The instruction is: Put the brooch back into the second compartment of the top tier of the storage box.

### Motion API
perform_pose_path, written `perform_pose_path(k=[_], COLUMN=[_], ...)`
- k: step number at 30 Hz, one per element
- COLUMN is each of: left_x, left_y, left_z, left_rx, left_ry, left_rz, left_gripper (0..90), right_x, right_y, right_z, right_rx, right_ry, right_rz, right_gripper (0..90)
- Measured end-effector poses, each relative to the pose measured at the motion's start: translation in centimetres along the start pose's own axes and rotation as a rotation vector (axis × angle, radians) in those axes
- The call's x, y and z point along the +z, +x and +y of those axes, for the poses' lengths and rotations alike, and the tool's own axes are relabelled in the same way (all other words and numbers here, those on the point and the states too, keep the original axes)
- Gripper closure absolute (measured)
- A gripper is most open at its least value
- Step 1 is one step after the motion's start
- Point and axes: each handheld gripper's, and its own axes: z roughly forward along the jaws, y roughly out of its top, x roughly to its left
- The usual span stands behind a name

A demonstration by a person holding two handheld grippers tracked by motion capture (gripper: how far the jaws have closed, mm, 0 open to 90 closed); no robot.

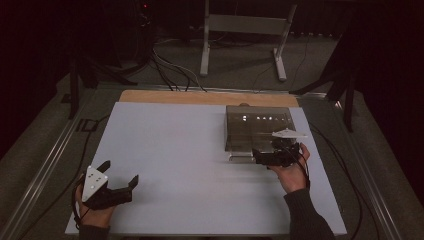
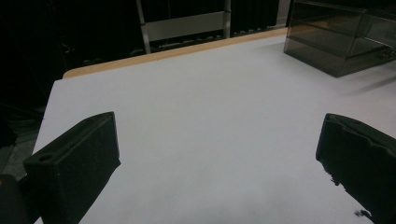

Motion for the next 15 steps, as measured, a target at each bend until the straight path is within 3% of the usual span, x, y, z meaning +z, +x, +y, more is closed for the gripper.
perform_pose_path(k=[15], left_x=[0.1], left_y=[0.0], left_z=[0.0], left_rx=[-0.003], left_ry=[0.007], left_rz=[-0.002], left_gripper=[0.1], right_x=[-1.6], right_y=[-0.6], right_z=[-0.1], right_rx=[-0.002], right_ry=[-0.019], right_rz=[0.001], right_gripper=[0.1])
